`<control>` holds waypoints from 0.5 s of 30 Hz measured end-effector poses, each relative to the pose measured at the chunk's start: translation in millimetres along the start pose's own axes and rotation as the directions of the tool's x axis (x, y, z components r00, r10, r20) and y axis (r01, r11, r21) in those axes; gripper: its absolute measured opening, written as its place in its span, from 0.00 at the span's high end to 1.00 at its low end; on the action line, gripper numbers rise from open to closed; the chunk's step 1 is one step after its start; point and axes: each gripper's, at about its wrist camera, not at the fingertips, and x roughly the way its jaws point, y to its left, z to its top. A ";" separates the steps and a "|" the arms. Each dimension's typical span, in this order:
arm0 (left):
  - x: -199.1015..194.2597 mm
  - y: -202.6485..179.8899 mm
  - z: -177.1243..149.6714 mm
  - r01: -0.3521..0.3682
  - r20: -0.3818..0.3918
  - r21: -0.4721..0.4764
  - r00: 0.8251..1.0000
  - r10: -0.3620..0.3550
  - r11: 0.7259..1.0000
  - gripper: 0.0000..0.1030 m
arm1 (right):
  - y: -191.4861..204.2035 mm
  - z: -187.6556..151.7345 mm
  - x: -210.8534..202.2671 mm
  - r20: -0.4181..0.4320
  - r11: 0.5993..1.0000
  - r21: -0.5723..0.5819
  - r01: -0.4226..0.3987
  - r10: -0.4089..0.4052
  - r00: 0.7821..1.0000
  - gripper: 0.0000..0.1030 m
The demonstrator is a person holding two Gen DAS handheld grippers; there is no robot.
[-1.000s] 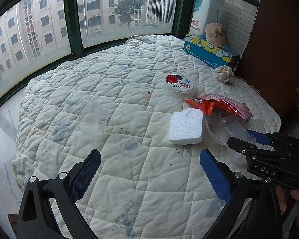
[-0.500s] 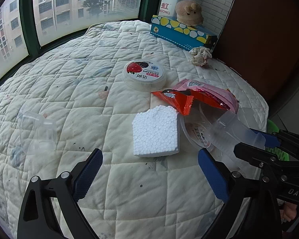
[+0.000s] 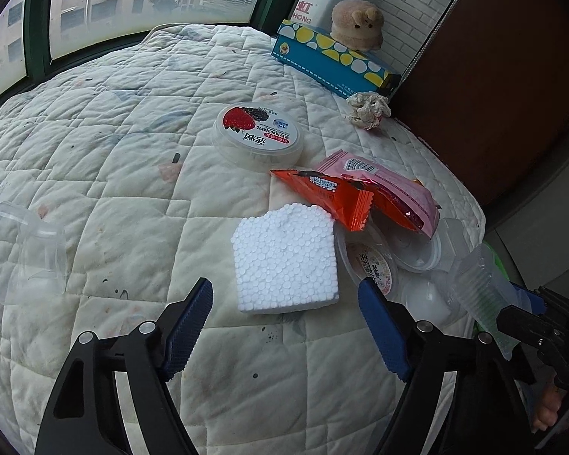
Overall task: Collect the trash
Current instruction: 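Grasp the clear container with the right tool while the left tool grasps the white foam block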
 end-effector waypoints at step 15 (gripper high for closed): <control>0.2 12.6 -6.7 0.101 0.013 -0.020 0.995 -0.101 0.995 0.37 | -20.4 -13.5 -19.8 0.027 0.998 0.066 0.023 -0.025 0.999 0.54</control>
